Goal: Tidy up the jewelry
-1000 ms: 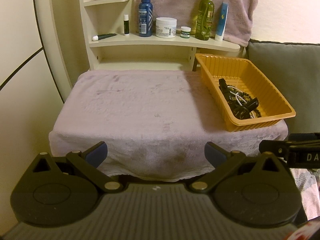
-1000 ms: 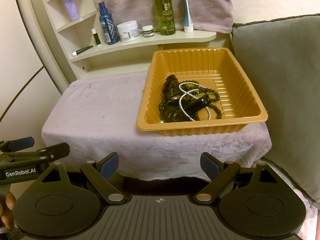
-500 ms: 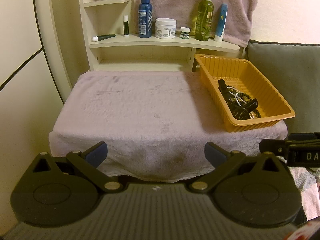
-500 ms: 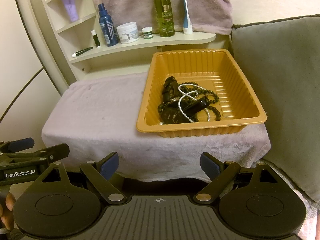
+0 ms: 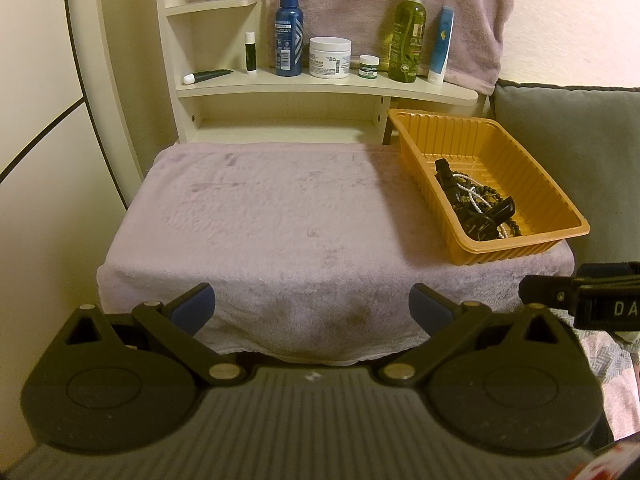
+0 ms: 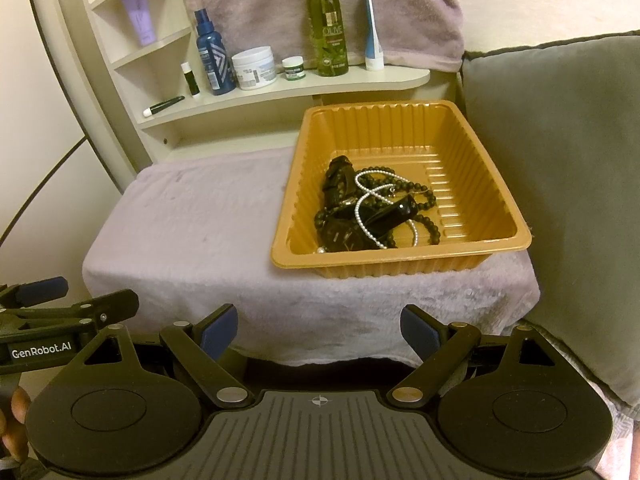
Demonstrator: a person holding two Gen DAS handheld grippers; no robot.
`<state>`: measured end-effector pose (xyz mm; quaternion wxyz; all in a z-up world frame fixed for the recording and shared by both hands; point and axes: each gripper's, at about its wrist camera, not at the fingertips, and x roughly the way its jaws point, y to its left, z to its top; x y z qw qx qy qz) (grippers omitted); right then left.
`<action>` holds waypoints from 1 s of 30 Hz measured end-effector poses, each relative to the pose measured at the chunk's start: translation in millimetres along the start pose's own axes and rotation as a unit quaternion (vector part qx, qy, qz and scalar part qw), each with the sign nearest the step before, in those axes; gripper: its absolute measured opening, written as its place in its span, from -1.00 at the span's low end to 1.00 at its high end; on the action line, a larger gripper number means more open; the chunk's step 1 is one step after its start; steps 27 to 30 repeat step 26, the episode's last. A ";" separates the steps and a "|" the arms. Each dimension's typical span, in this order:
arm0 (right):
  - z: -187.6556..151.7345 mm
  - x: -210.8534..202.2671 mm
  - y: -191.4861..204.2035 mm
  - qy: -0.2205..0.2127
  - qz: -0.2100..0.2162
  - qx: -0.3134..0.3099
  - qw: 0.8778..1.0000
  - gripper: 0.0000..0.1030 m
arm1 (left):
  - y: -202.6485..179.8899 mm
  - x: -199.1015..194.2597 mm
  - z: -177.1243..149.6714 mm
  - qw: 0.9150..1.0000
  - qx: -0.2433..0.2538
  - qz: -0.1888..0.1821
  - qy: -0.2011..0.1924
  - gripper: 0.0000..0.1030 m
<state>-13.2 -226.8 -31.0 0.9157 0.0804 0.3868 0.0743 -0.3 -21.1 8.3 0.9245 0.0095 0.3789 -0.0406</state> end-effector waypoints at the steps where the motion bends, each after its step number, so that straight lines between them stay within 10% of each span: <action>1: 0.0 0.0 0.0 0.000 0.000 0.000 1.000 0.71 | 0.1 0.0 0.0 1.000 0.000 0.000 0.000 0.99; 30: 1.8 -0.4 -0.2 -0.001 0.000 0.000 1.000 0.71 | -2.0 -1.4 -0.2 1.000 0.001 -0.003 -0.013 0.99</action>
